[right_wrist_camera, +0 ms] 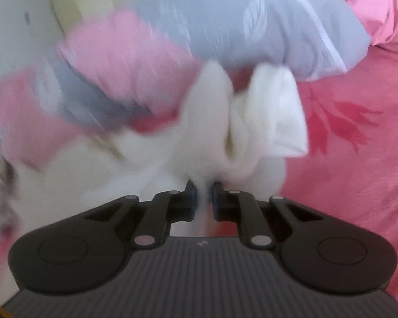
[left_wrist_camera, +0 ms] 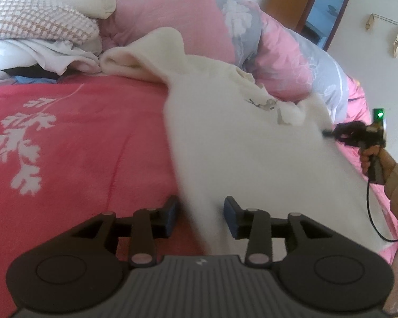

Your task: Fold towel

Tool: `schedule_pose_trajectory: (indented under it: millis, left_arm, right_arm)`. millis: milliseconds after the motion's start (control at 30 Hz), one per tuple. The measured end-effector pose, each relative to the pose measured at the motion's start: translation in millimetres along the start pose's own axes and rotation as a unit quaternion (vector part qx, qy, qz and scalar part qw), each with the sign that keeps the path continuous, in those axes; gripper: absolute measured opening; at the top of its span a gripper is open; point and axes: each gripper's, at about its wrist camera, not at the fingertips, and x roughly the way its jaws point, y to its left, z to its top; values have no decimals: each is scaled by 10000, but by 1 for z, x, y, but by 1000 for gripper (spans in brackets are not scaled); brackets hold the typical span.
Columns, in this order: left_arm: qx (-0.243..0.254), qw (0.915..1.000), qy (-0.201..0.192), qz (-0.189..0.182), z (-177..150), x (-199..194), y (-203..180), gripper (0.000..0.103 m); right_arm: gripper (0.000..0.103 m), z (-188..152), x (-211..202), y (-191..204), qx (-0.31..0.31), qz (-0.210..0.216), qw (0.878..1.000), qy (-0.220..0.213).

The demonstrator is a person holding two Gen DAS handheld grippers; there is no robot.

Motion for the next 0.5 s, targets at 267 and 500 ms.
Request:
schedule_pose_trajectory:
  millis: [267,500]
  left_arm:
    - [-54,9999,-103,34,1,-11,-1,42]
    - [727,9965,-396,-127,-3,-44,-25,44]
  right_arm:
    - [39,-9,-77,-8,401,-128,9991,35]
    - [39,-68,-199,79,-1187,1111,9867,21]
